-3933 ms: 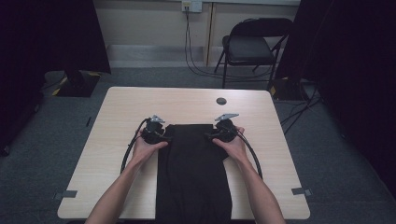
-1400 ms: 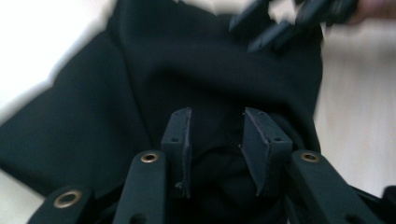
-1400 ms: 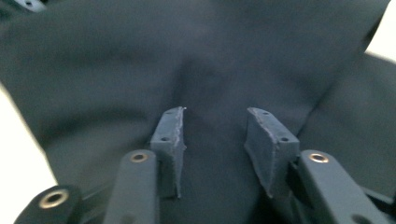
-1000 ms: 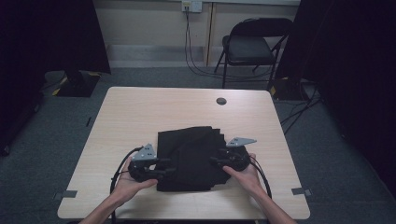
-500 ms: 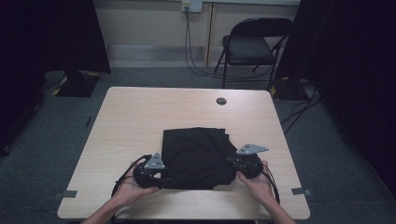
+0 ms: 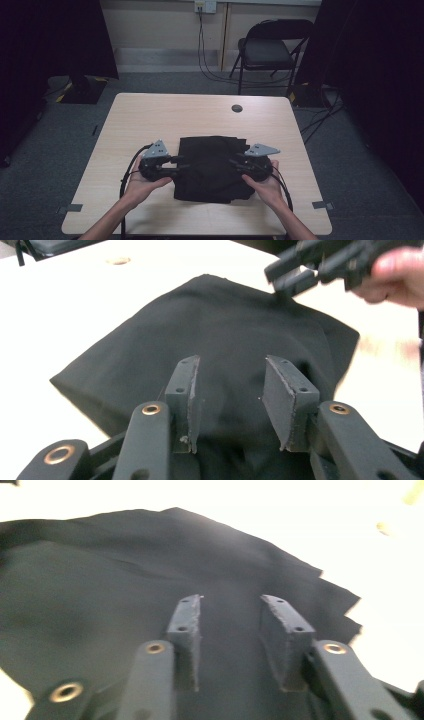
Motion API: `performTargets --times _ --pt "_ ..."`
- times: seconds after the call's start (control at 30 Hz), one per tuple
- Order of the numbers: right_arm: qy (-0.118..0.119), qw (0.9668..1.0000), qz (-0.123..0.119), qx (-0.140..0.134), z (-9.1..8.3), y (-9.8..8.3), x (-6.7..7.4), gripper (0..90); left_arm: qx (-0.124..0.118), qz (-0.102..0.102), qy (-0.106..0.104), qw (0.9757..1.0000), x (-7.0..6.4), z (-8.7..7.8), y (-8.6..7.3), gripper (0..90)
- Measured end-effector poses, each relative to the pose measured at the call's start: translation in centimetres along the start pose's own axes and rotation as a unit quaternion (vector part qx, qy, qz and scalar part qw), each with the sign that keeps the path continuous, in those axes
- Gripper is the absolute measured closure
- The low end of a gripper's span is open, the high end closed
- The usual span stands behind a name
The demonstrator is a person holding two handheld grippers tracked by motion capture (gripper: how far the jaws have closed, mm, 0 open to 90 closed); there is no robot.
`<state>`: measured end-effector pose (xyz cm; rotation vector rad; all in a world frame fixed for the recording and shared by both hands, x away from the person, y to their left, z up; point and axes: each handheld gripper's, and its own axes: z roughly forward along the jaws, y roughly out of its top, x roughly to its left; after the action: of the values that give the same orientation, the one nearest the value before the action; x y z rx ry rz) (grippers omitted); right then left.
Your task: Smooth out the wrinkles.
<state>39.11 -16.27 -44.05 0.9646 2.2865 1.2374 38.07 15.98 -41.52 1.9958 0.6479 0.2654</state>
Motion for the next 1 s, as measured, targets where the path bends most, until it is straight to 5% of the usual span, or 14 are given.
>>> performTargets --times 0.07,0.1,0.27,0.3,0.47,0.57,0.67,0.8,0.9,1.0 --pt "0.024 0.9995 -0.007 0.019 1.8 0.0 0.4 65.7 0.001 0.001 -0.003 1.0 -0.1 0.6 0.4 57.9" --pt "0.033 0.9989 -0.012 0.03 2.7 -0.2 0.6 65.1 0.023 0.0 -0.017 0.9996 -0.3 2.2 0.9 56.6" --pt "0.037 0.9967 -0.009 0.071 5.0 -1.8 1.5 62.5 0.036 -0.016 -0.021 0.999 -0.6 4.8 0.4 49.2" --pt "0.037 0.9965 -0.012 0.074 4.9 -2.1 1.8 62.6 0.039 -0.024 -0.038 0.9982 -0.8 5.5 -0.3 47.4" --pt "0.062 0.9948 -0.017 0.078 3.4 -3.3 3.2 62.6 0.064 -0.001 -0.054 0.9965 -1.8 5.6 -0.9 40.1" --pt "0.071 0.9929 -0.029 0.091 1.7 -4.0 4.4 62.3 0.09 -0.001 -0.076 0.993 -2.9 5.9 -1.9 36.6" --pt "0.072 0.9926 -0.026 0.094 0.6 -4.3 4.7 53.5 0.11 0.008 -0.079 0.9908 -3.5 6.4 -2.9 36.7" --pt "0.035 0.9984 -0.013 0.042 -0.8 -2.4 2.3 46.7 0.112 -0.004 -0.074 0.9909 -3.5 7.1 -3.5 36.1" --pt "0.035 0.9987 -0.015 0.034 0.3 -0.3 0.2 41.0 0.127 0.024 -0.05 0.9903 -3.8 7.9 -3.7 36.1" --pt "0.03 0.9984 -0.028 0.039 2.4 1.1 -0.9 32.0 0.128 0.005 -0.052 0.9904 -3.3 8.6 -4.0 36.1"
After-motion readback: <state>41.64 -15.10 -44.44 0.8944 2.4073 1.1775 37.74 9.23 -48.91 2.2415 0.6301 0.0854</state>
